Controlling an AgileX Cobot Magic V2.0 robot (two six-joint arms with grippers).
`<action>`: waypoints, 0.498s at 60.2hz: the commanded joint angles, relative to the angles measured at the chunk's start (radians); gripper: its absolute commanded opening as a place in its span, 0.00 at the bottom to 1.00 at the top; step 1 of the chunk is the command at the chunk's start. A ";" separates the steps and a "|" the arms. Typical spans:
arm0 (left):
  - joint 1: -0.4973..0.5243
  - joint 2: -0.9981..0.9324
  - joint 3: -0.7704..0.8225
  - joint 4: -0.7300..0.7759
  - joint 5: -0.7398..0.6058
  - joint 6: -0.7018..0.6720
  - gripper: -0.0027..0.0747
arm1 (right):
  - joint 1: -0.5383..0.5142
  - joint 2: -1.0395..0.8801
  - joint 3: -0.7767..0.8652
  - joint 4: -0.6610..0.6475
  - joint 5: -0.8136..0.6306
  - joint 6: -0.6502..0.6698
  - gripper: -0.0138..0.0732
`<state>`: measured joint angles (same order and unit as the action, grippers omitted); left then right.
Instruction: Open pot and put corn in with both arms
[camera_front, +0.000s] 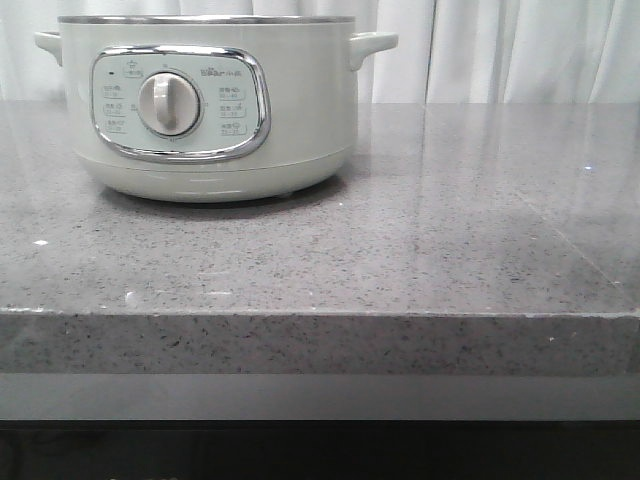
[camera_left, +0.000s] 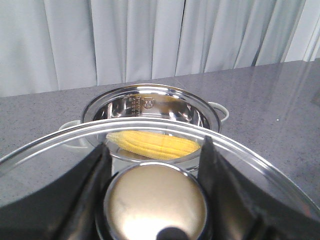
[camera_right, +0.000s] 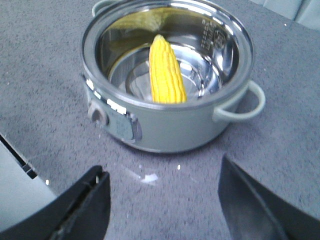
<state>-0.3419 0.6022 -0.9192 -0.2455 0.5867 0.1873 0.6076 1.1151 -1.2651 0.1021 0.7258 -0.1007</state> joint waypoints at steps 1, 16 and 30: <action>0.000 -0.003 -0.038 -0.018 -0.153 -0.008 0.28 | -0.008 -0.109 0.071 -0.007 -0.097 -0.013 0.72; 0.000 -0.003 -0.038 -0.018 -0.153 -0.008 0.28 | -0.008 -0.281 0.271 -0.007 -0.099 -0.013 0.72; 0.000 -0.003 -0.038 -0.018 -0.153 -0.008 0.28 | -0.008 -0.352 0.347 -0.007 -0.098 -0.013 0.72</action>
<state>-0.3419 0.6022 -0.9192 -0.2455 0.5867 0.1873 0.6030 0.7838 -0.8994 0.1016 0.7053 -0.1007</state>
